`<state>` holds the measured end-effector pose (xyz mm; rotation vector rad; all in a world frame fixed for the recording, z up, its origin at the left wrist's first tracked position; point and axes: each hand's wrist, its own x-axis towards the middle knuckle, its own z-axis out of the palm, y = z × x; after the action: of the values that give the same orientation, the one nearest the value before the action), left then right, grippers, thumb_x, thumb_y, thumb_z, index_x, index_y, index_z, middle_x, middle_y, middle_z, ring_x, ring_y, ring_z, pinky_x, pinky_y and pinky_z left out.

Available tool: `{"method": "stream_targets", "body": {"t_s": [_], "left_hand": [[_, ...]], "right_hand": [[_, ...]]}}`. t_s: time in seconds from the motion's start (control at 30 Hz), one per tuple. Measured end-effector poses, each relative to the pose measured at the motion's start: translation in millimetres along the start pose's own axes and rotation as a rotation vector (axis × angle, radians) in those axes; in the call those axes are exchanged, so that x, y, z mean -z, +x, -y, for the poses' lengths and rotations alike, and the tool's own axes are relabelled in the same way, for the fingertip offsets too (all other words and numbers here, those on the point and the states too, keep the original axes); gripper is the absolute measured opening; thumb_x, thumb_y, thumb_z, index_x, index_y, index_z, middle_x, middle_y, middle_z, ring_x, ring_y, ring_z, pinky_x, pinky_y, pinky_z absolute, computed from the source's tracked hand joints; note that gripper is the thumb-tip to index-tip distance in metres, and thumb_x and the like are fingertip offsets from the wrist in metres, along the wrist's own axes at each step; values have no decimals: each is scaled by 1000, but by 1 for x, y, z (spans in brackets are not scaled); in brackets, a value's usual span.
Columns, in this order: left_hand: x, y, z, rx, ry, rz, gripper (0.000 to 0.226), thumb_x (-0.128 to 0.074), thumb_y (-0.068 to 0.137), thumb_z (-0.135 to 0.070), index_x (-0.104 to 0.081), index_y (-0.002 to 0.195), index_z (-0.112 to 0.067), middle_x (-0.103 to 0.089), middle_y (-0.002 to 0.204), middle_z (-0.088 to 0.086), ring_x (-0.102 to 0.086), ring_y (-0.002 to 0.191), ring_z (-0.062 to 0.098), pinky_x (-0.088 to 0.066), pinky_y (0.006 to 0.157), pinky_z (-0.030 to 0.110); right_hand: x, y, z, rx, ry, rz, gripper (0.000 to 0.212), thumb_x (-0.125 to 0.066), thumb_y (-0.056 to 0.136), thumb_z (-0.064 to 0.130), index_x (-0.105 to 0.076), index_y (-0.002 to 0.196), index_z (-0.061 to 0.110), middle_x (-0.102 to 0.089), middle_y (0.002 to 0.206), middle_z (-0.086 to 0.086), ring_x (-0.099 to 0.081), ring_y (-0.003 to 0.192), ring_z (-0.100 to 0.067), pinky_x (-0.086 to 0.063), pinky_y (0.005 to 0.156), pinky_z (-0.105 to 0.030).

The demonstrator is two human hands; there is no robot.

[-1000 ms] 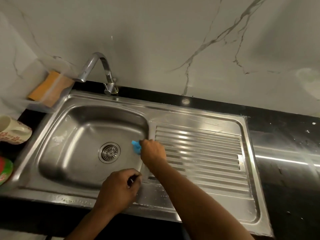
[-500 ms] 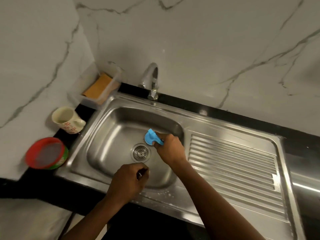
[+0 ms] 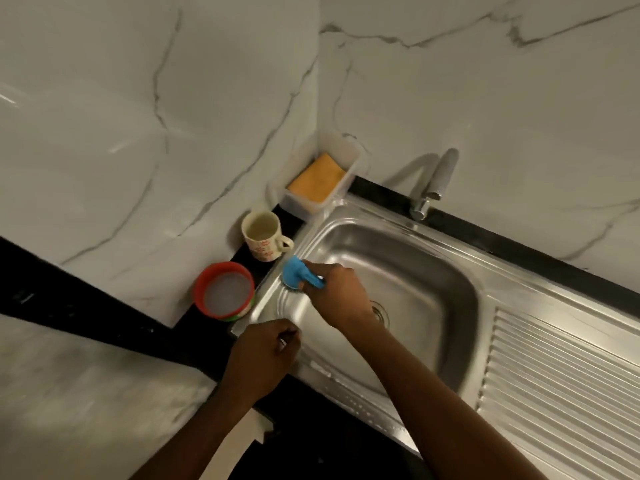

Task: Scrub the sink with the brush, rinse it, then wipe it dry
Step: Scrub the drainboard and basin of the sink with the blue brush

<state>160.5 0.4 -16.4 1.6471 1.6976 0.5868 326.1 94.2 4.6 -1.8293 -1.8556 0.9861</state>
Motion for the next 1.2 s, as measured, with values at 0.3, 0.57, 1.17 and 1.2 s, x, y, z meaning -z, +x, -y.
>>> {"method": "stream_targets", "body": {"t_s": [0.3, 0.57, 1.17, 1.2], "left_hand": [[34, 1, 55, 57, 14, -67, 16, -69, 96, -32, -69, 81, -29, -64, 66, -18, -66, 71, 4, -53, 70, 24], [47, 1, 74, 0, -66, -70, 29, -59, 93, -53, -66, 78, -29, -67, 70, -15, -70, 74, 10, -60, 75, 33], [37, 3, 52, 0, -72, -22, 11, -70, 95, -36, -71, 85, -32, -70, 79, -19, -70, 80, 3, -61, 79, 38], [32, 4, 45, -9, -69, -17, 7, -71, 94, -33, -73, 87, -32, -71, 80, -20, -69, 81, 1, -61, 79, 37]], "right_hand": [[-47, 18, 71, 224, -147, 115, 47, -57, 102, 36, -52, 149, 40, -67, 130, -3, -64, 114, -27, -51, 87, -35], [-82, 27, 91, 319, -447, 300, 54, -64, 100, 37, -48, 152, 33, -65, 129, -5, -66, 113, -27, -55, 89, -36], [1, 0, 29, -90, 428, 307, 26, -82, 90, 34, -80, 113, 23, -56, 61, 2, -42, 46, -7, -32, 42, -21], [17, -8, 14, -162, 480, 301, 25, -82, 89, 35, -80, 112, 26, -52, 61, 1, -38, 46, -9, -27, 40, -23]]}}
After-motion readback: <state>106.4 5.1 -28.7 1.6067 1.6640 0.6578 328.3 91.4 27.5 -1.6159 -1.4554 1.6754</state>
